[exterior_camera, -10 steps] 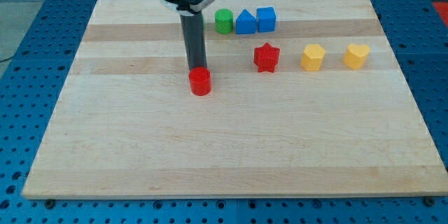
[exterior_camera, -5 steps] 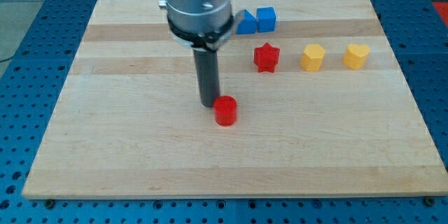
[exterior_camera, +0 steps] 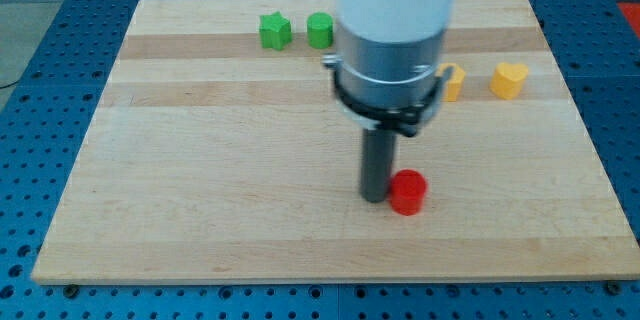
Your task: Push the red circle to the bottom right
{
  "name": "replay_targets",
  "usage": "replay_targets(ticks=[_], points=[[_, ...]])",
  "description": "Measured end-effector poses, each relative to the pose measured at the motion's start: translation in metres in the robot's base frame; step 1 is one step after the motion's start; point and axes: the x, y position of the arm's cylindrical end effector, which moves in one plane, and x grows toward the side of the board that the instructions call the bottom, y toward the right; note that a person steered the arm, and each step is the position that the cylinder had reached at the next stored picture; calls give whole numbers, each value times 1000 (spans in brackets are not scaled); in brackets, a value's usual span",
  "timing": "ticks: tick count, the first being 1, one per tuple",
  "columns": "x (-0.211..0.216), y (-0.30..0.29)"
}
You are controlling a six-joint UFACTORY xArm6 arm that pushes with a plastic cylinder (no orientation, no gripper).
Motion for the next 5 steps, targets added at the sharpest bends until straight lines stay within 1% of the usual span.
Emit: replay_targets(ticks=[2, 3, 5], points=[[-3, 114], [-3, 141], [8, 147]])
